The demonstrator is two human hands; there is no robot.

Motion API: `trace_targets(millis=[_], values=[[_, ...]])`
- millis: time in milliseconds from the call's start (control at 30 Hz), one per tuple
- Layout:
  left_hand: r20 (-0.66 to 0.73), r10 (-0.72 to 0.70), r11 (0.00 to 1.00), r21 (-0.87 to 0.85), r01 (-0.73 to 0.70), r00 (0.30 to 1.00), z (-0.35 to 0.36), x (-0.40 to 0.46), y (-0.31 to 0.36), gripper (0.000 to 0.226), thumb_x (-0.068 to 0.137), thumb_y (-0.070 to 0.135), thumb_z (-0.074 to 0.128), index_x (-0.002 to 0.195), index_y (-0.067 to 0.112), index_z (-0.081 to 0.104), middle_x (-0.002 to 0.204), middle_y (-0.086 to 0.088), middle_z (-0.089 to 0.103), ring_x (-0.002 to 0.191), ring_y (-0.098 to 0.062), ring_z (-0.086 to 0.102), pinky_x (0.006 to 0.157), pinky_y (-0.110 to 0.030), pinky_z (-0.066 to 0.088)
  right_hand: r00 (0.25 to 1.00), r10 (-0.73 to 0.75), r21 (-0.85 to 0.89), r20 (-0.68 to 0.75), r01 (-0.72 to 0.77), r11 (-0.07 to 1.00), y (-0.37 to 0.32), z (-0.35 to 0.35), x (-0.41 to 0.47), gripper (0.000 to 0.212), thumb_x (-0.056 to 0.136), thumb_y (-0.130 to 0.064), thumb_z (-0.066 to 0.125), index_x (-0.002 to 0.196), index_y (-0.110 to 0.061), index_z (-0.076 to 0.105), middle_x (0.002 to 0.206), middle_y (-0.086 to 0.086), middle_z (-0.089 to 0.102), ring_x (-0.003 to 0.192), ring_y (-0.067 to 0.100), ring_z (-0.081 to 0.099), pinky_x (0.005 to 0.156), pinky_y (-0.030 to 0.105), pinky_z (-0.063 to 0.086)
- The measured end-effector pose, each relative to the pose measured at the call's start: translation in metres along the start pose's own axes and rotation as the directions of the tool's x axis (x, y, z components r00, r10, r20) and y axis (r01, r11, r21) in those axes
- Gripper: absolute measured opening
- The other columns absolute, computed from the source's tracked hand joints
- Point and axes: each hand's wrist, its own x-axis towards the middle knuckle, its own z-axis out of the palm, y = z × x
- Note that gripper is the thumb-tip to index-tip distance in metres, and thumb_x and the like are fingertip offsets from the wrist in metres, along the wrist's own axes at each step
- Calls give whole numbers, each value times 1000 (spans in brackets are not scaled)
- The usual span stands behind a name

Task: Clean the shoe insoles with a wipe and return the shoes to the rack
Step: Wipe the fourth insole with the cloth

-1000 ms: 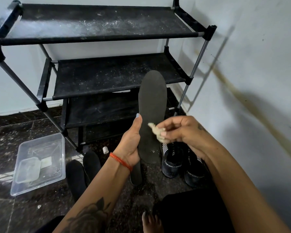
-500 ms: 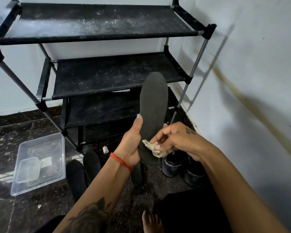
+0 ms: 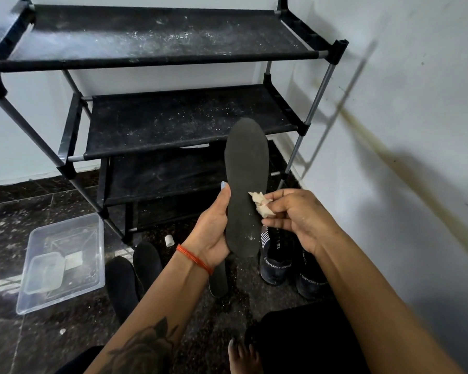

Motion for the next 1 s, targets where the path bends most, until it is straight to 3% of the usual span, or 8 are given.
trace_targets(millis=[133, 300, 400, 500, 600, 733, 867, 1000], values=[[72, -11, 996, -83, 17, 997, 6, -3, -1, 51, 100, 43, 27, 124, 9, 56, 125, -13, 63, 113, -27, 61, 94, -49, 48, 993, -95, -5, -76, 95, 995, 3, -1, 3, 14, 84, 4, 58, 79, -5, 66, 67, 10, 66, 46, 14, 61, 54, 27, 56], [41, -7, 994, -109, 12, 999, 4, -1, -4, 47, 102, 36, 27, 125, 5, 55, 123, -16, 63, 110, -26, 62, 97, -43, 48, 940, -340, -394, -11, 309, 866, 10, 1, 1, 9, 76, -2, 72, 78, -11, 72, 69, 5, 69, 53, 13, 65, 54, 24, 56], [32, -23, 992, -120, 27, 999, 2, -1, -3, 47, 102, 37, 29, 118, 5, 59, 116, -15, 67, 100, -23, 67, 89, -36, 54, 921, -378, -547, 92, 364, 754, 10, 3, -1, 11, 71, -5, 77, 74, -16, 74, 67, 2, 70, 59, 15, 68, 59, 21, 55], [30, -36, 992, -117, 39, 999, 0, -1, -1, 48, 102, 38, 29, 116, 5, 60, 111, -13, 69, 93, -21, 70, 78, -33, 59, 948, -232, -510, 219, 314, 801, 6, 1, -6, 15, 71, 2, 75, 74, -13, 74, 65, 3, 69, 59, 18, 67, 58, 21, 55], [17, -23, 993, -111, 25, 1000, 0, -1, 0, 48, 102, 37, 29, 118, 4, 59, 115, -13, 68, 98, -21, 68, 85, -32, 56, 945, -116, -333, 307, 221, 917, -2, -4, -13, 15, 73, 7, 72, 76, -7, 72, 65, 4, 70, 59, 13, 67, 56, 18, 54], [7, -5, 990, -138, 6, 1000, 0, 0, 1, 46, 101, 36, 30, 131, 7, 51, 130, -16, 59, 118, -28, 57, 99, -46, 47, 956, -264, -149, 130, 282, 948, -4, -9, -11, 13, 75, 7, 70, 79, -5, 71, 76, 15, 68, 63, 18, 67, 55, 25, 56], [13, -5, 987, -158, 7, 1000, 3, -2, 0, 46, 102, 34, 29, 127, 5, 54, 119, -14, 66, 102, -22, 67, 91, -35, 53, 894, -428, -607, 135, 416, 677, 7, -1, -4, 13, 71, -10, 77, 76, -22, 73, 75, -2, 70, 69, 11, 66, 68, 23, 54], [13, -5, 990, -141, 7, 1000, 1, -3, 0, 46, 102, 36, 28, 124, 6, 56, 116, -12, 67, 98, -21, 67, 85, -34, 54, 878, -412, -672, 245, 460, 580, 8, 4, -4, 15, 70, -12, 78, 75, -26, 74, 72, -8, 70, 69, 6, 65, 71, 21, 52]])
